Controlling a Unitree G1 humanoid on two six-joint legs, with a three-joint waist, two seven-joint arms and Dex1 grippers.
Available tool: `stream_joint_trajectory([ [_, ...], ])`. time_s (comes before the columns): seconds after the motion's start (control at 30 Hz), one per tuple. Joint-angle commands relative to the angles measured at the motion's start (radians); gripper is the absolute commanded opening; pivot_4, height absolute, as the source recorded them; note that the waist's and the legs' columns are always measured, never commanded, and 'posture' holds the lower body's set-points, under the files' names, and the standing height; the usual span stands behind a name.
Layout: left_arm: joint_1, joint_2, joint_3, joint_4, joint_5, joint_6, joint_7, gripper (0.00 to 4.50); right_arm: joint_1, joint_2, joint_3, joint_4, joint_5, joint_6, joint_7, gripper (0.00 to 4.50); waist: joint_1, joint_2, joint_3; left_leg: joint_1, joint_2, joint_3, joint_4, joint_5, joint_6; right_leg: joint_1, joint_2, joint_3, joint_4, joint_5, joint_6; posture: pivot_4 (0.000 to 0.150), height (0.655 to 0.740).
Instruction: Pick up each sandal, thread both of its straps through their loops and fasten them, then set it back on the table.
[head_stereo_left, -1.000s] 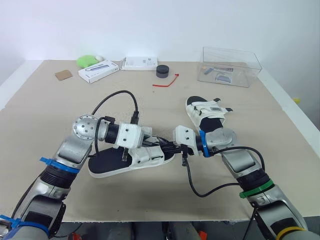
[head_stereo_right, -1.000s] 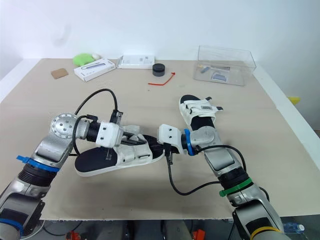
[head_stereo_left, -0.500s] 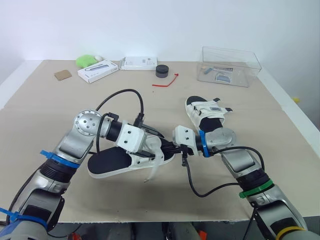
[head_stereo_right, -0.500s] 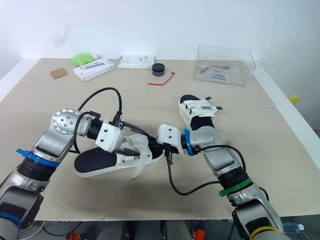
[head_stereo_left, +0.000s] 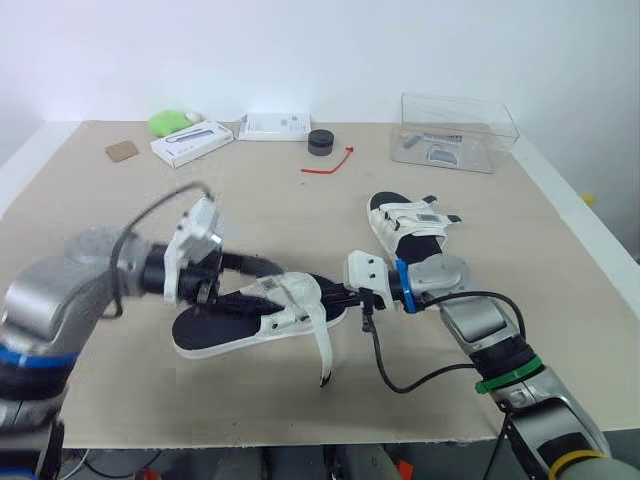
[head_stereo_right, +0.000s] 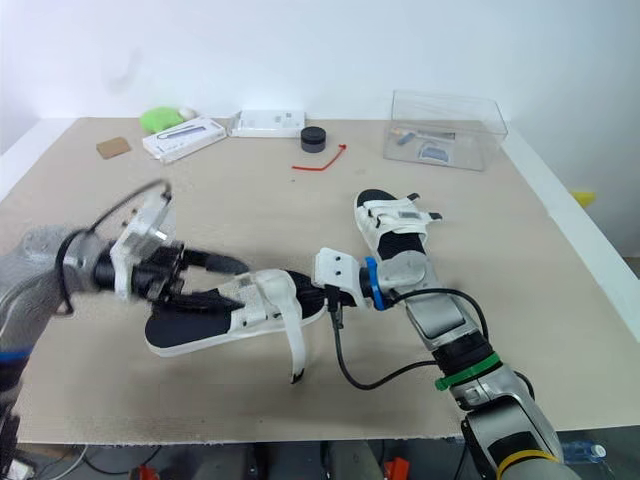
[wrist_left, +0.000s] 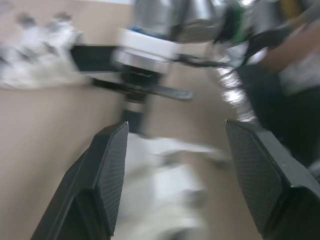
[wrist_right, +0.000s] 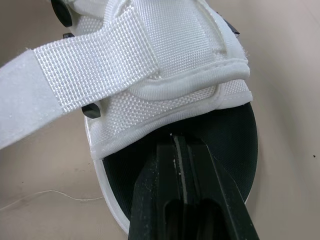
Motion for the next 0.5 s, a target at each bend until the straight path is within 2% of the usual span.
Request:
stream_joint_trajectory([
  [0.03, 0.059, -0.024, 0.065, -0.111, -0.166, 0.1, 0.151, 3.14, -0.009, -0.002, 0.001, 0.017, -0.009, 0.0, 0.001, 0.0, 0.003, -0.002, 0.0, 0.0, 0.0, -0.001, 0.0, 0.0, 0.0, 0.0, -0.002, 0.001, 0.0, 0.0, 0.0, 0.15, 0.74],
  [0.07, 0.087, -0.034, 0.064, -0.137, -0.181, 0.109, 0.189, 3.14, -0.01, -0.001, 0.001, 0.019, -0.01, 0.0, 0.001, 0.0, 0.005, -0.003, 0.0, -0.001, 0.0, -0.003, 0.0, 0.001, -0.001, 0.0, -0.002, 0.0, 0.0, 0.0, -0.001, 0.15, 0.74],
  [0.17, 0.143, -0.05, 0.053, -0.175, -0.22, 0.128, 0.276, 4.0, -0.013, 0.004, 0.003, 0.023, -0.011, -0.002, 0.003, 0.0, 0.006, -0.003, 0.001, 0.002, 0.0, -0.006, 0.001, 0.003, -0.005, 0.003, -0.001, -0.004, 0.0, 0.001, -0.002, 0.15, 0.74],
  [0.2, 0.151, -0.055, 0.044, -0.172, -0.221, 0.136, 0.304, 4.44, -0.014, 0.005, 0.003, 0.025, -0.011, -0.002, 0.004, 0.0, 0.006, -0.003, 0.001, 0.003, 0.001, -0.006, 0.0, 0.003, -0.005, 0.004, 0.0, -0.004, 0.0, 0.0, -0.001, 0.15, 0.74],
  [0.37, 0.146, -0.083, 0.012, -0.112, -0.286, 0.205, 0.399, 4.44, -0.013, 0.008, 0.006, 0.023, -0.012, -0.001, 0.005, 0.0, 0.006, -0.003, 0.001, 0.005, 0.002, -0.006, 0.0, 0.006, -0.006, 0.005, 0.005, -0.005, 0.001, 0.001, -0.002, 0.15, 0.74],
  [0.5, 0.131, -0.049, -0.02, -0.095, -0.382, 0.291, 0.393, 4.44, -0.005, 0.004, 0.005, 0.013, -0.011, 0.002, 0.007, 0.0, 0.006, -0.003, 0.001, 0.005, 0.002, -0.006, -0.001, 0.006, -0.006, 0.005, 0.005, -0.004, 0.001, 0.0, -0.002, 0.15, 0.74],
])
